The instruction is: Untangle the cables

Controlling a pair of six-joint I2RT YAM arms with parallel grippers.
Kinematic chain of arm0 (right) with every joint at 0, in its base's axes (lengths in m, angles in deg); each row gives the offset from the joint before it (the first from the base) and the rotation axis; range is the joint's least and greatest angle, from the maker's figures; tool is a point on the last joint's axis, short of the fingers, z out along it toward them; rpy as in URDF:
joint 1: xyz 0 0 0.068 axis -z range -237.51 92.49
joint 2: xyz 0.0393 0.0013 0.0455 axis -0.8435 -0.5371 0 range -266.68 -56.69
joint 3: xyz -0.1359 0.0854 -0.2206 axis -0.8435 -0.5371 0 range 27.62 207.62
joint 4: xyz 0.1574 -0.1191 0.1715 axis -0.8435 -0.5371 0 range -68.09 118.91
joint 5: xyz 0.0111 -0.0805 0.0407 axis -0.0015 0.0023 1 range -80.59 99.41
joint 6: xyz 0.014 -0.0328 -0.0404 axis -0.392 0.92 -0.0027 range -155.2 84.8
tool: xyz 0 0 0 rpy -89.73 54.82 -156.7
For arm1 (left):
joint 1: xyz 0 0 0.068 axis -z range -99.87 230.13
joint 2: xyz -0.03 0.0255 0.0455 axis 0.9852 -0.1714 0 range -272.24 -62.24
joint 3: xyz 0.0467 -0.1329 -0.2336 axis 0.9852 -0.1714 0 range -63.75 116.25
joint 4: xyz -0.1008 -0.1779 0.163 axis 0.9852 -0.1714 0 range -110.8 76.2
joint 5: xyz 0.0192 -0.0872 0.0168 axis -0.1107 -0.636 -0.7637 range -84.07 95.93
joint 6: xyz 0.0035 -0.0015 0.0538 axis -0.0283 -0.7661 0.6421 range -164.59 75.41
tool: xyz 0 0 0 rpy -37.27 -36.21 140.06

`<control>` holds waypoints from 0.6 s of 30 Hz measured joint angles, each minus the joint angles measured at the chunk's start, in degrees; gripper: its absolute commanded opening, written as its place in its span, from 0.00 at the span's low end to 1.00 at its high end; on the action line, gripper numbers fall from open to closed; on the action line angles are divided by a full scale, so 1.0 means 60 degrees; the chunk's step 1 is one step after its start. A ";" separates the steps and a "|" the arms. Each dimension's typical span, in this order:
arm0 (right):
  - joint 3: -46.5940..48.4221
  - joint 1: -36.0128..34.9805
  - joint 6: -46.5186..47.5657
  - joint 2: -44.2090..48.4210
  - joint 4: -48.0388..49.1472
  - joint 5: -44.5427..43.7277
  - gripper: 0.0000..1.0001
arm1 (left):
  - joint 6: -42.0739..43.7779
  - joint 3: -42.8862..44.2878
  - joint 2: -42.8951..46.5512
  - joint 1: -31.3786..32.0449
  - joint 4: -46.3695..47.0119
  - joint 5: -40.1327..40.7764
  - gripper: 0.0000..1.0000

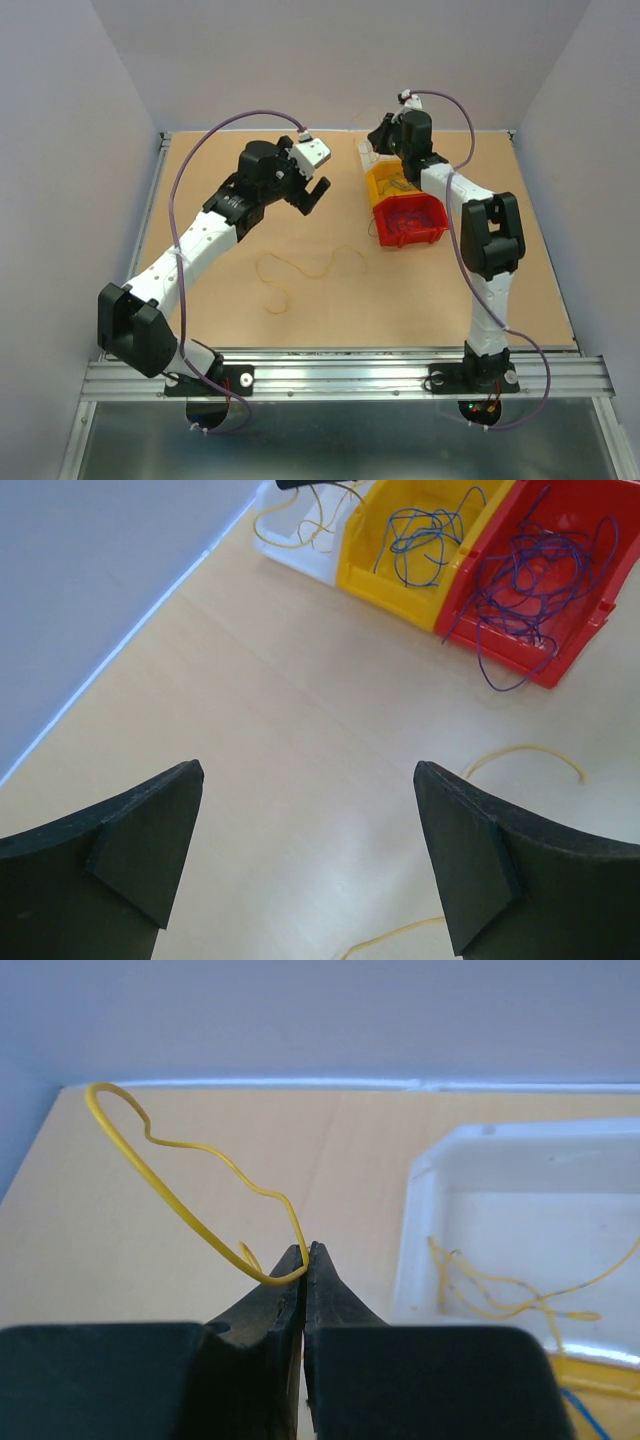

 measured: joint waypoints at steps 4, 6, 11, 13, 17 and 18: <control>0.1395 0.0084 0.0488 -0.1151 -0.0284 -0.1206 0.01 | 0.0291 -0.0197 -0.0004 0.0026 -0.0073 -0.0248 0.98; 0.1993 0.0135 0.0834 -0.1654 -0.0291 -0.1555 0.01 | 0.0470 -0.0291 -0.0004 0.0036 -0.0178 -0.0339 0.97; 0.3053 0.0328 0.2062 -0.2543 -0.0390 -0.1599 0.00 | 0.0929 -0.0776 -0.0004 0.0120 -0.0656 -0.0470 0.95; 0.3224 0.0470 0.2616 -0.2732 -0.0419 -0.1413 0.01 | 0.1049 -0.1013 -0.0018 0.0186 -0.0772 -0.0433 0.92; 0.3275 0.0758 0.3850 -0.2965 -0.0415 -0.1231 0.01 | 0.1206 -0.1191 -0.0302 0.0310 -0.1147 -0.0244 0.91; 0.3249 0.0790 0.4105 -0.2991 -0.0390 -0.1140 0.00 | 0.1224 -0.1191 -0.0386 0.0328 -0.1195 -0.0197 0.91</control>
